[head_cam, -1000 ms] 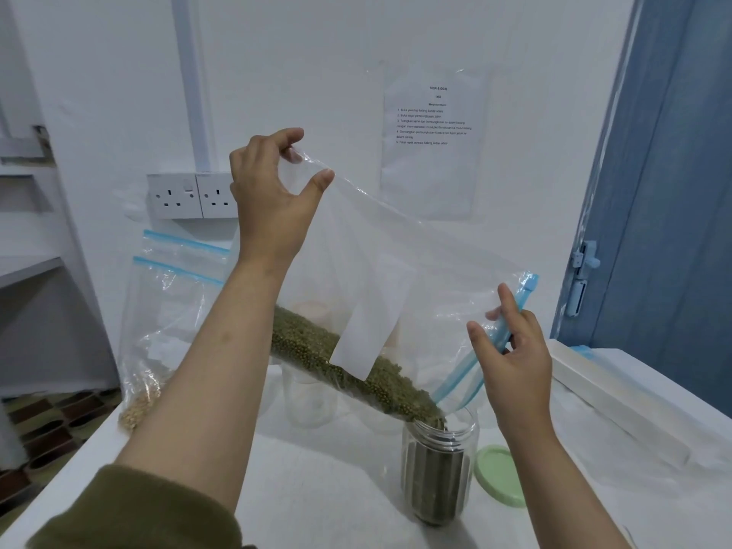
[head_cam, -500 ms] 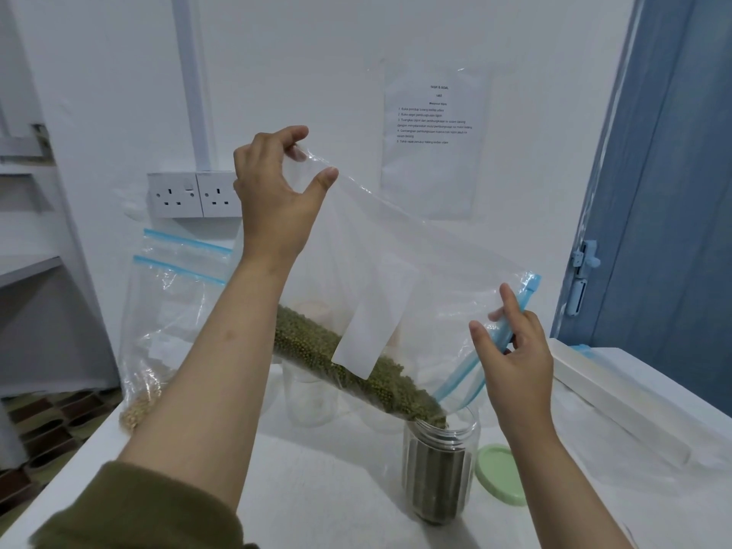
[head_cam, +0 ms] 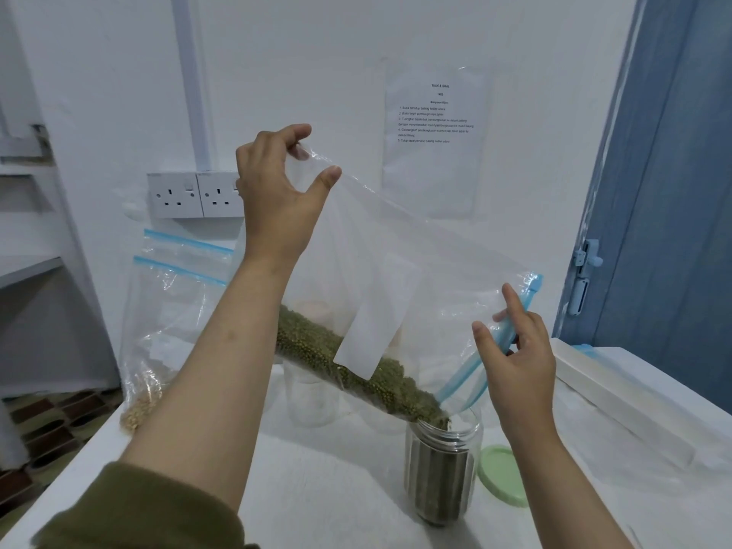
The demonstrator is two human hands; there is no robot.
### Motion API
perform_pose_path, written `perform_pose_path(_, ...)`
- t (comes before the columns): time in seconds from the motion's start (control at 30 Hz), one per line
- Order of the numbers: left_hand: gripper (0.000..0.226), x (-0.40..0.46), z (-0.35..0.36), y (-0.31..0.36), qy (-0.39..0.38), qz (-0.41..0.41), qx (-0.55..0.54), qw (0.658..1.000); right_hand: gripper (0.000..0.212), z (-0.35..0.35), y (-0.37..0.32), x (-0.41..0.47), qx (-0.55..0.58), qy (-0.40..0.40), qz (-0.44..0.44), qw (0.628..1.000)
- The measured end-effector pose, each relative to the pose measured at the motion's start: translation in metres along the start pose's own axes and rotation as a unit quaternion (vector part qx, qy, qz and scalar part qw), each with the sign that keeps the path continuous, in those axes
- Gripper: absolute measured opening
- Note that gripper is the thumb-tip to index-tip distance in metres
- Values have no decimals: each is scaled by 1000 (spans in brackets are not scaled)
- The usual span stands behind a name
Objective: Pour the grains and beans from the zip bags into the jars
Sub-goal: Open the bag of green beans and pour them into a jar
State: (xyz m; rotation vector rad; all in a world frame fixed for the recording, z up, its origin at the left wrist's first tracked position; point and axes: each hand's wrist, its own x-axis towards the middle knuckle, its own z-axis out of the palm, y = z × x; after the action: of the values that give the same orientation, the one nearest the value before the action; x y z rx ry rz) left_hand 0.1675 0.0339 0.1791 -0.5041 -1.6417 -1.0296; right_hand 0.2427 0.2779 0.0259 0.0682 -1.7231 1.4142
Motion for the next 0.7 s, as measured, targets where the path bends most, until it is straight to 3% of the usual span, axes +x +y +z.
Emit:
perform_pose_path(0.53, 47, -1, 3, 1, 2, 7, -1, 1000, 44, 0, 10, 3, -50, 29, -11, 998)
perform_pose_path(0.7, 46, -1, 5, 1, 3, 10, 0, 1000, 35, -2, 14, 6, -182, 40, -112, 976)
